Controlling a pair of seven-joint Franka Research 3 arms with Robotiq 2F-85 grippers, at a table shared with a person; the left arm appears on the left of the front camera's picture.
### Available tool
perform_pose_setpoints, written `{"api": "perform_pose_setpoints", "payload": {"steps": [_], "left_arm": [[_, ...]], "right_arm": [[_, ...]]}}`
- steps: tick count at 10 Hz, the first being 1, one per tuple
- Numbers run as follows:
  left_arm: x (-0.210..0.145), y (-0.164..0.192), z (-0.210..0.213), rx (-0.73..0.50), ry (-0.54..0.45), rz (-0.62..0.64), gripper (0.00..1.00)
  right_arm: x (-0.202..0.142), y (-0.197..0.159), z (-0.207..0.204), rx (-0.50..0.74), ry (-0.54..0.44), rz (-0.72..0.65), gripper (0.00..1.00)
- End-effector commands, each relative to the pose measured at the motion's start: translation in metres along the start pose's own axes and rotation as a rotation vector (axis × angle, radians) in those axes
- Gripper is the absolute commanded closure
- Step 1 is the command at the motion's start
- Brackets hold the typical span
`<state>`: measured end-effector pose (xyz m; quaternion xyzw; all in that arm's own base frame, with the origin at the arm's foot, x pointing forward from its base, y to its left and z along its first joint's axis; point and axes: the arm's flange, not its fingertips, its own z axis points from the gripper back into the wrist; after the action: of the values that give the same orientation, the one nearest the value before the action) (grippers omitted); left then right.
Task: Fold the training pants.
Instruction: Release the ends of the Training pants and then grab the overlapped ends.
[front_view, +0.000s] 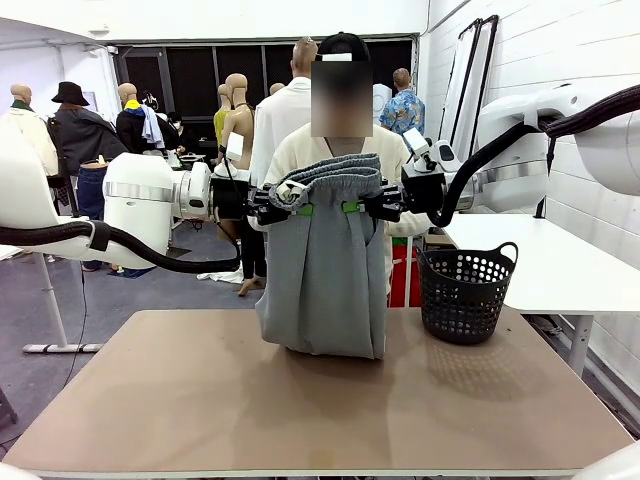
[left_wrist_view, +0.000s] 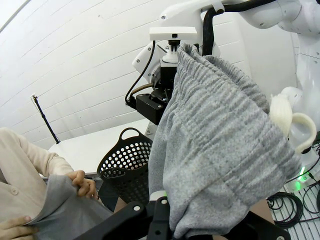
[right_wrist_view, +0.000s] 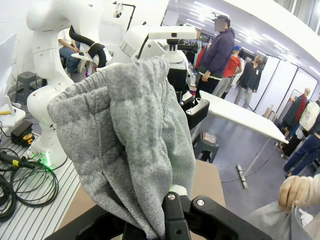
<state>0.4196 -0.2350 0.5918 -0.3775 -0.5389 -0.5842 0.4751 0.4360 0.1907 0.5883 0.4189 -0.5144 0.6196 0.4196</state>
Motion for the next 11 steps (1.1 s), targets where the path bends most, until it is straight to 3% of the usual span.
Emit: {"api": "perform_pose_setpoints", "payload": {"steps": [1,11], "left_arm": [[0.0037,-0.0027,0.0,0.011,-0.004,-0.003,1.0],[0.0037,-0.0027,0.0,0.011,-0.004,-0.003,1.0]], "right_arm": [[0.002,0.0003,-0.0015,0.001,-0.006,0.002,1.0],[0.002,0.0003,-0.0015,0.001,-0.006,0.002,1.0]]}}
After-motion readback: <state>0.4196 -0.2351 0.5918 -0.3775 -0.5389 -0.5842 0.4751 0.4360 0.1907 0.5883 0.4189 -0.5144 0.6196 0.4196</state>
